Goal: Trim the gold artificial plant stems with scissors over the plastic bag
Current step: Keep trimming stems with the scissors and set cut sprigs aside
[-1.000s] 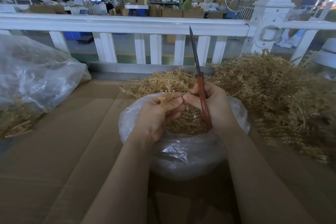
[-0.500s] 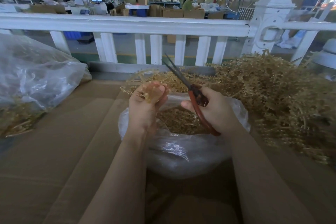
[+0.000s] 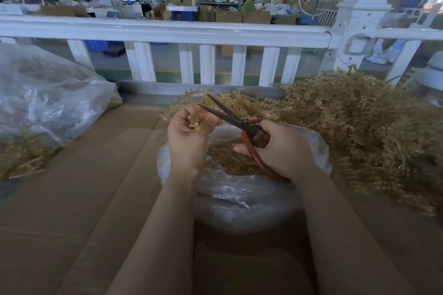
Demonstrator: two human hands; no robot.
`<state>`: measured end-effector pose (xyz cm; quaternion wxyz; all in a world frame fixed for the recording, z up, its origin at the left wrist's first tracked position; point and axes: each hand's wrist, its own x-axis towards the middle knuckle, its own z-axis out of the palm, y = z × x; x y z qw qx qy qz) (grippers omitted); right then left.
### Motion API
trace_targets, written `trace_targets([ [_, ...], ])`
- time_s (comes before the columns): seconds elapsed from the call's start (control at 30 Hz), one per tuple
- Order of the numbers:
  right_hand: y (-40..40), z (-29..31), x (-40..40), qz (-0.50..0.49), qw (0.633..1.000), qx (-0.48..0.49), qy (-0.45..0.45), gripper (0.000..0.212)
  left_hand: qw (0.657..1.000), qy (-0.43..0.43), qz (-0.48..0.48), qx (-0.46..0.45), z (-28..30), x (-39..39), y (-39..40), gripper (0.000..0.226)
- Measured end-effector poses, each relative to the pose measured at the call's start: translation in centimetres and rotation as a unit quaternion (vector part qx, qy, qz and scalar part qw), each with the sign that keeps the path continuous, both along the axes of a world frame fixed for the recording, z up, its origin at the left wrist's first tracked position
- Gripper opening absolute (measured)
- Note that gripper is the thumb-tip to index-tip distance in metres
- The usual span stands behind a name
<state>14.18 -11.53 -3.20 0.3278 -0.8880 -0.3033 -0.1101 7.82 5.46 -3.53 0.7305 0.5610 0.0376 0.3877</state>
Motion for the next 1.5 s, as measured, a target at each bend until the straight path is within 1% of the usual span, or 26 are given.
trace_targets([
  [0.1,0.0,0.1,-0.1,-0.004,1.0,-0.008,-0.014,0.053,1.0,0.0,-0.005,0.02,-0.1,0.0,0.0,0.025],
  [0.2,0.0,0.3,0.0,-0.007,1.0,-0.013,-0.018,0.046,1.0,0.001,-0.006,0.025,-0.1,0.0,0.0,0.024],
  [0.27,-0.1,0.4,0.0,-0.012,0.999,-0.02,-0.023,0.048,0.999,0.002,-0.007,0.031,-0.2,-0.1,0.1,0.021],
  [0.4,-0.1,0.2,0.0,-0.021,0.999,-0.004,-0.034,0.059,0.999,0.0,-0.017,0.032,-0.3,0.0,0.4,0.021],
  [0.5,-0.1,0.1,0.1,-0.021,0.999,0.0,-0.033,0.055,0.999,0.004,-0.023,0.028,-0.3,0.1,0.4,0.022],
  [0.57,-0.2,0.1,0.1,-0.025,0.999,-0.001,-0.034,0.052,0.999,0.009,-0.03,0.027,-0.2,0.0,0.4,0.016],
  [0.63,-0.2,0.1,0.1,-0.032,0.999,-0.008,-0.037,0.054,0.999,0.009,-0.038,0.022,0.0,-0.1,0.3,0.014],
  [0.77,-0.3,0.5,-0.2,-0.038,0.998,-0.035,-0.034,0.059,0.996,0.019,-0.047,0.07,0.0,-0.4,0.3,0.008],
  [0.83,-0.5,0.8,-0.4,-0.036,0.998,-0.04,-0.031,0.057,0.994,0.026,-0.059,0.083,-0.1,-0.4,0.3,0.008],
  [0.9,-0.6,1.1,-0.7,-0.039,0.997,-0.054,-0.037,0.055,0.994,0.037,-0.057,0.08,-0.2,-0.3,0.3,0.012],
  [1.0,-0.8,1.5,-1.0,-0.042,0.995,-0.071,-0.054,0.05,0.995,0.047,-0.064,0.06,-0.1,-0.4,0.2,0.007],
  [1.1,-0.8,1.6,-1.1,-0.039,0.996,-0.069,-0.046,0.048,0.994,0.038,-0.091,0.035,0.1,-0.6,0.0,0.007],
  [1.17,-0.6,1.4,-0.9,-0.037,0.997,-0.06,-0.034,0.052,0.994,0.036,-0.101,0.027,0.1,-0.7,-0.1,0.007],
  [1.3,-0.4,0.7,-0.4,-0.041,0.998,-0.03,-0.036,0.073,0.993,0.038,-0.108,0.033,0.1,-0.7,0.0,0.004],
  [1.37,-0.4,0.5,-0.3,-0.036,0.998,-0.017,-0.038,0.073,0.992,0.039,-0.111,0.045,0.2,-0.7,0.1,0.005],
  [1.5,-0.5,0.3,-0.1,-0.033,0.999,-0.019,-0.036,0.067,0.991,0.053,-0.113,0.053,0.1,-0.7,0.2,0.009],
])
